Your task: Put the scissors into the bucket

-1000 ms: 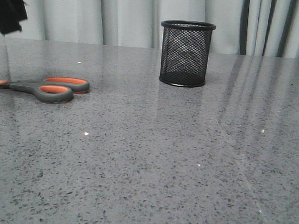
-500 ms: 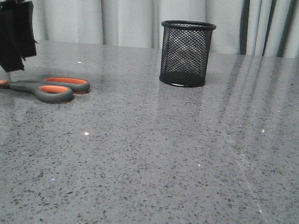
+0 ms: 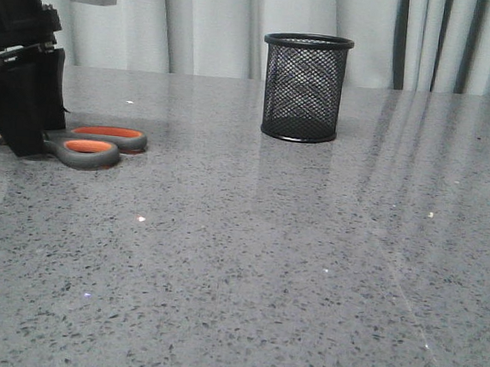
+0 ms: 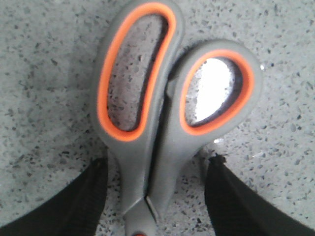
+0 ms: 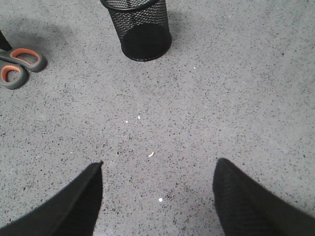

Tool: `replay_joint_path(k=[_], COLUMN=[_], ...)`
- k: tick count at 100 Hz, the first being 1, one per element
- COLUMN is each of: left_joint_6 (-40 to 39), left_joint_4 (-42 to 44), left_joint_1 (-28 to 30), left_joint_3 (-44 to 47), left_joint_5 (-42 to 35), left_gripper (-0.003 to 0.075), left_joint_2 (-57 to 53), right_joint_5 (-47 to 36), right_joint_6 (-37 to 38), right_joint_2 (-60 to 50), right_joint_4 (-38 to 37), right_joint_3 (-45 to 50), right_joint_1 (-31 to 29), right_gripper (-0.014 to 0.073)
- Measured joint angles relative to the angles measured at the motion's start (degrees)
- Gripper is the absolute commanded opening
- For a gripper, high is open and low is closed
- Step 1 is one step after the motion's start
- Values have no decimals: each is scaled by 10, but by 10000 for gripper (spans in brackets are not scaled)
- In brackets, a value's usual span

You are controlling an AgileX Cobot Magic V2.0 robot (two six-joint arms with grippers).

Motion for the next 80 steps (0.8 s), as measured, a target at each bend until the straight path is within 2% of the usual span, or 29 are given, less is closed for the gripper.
replay_joint_path(k=[80], left_joint_6=[21], left_joint_4=[-14], left_joint_1=[0], left_joint_3=[-3], left_joint_5=[-4], left_gripper=[411], left_joint_2=[8], right_joint_5=[0], right_joint_6=[0], right_joint_2=[0], right_joint_4=[0], right_joint_3=[0], right_joint_1=[0], right_gripper=[433])
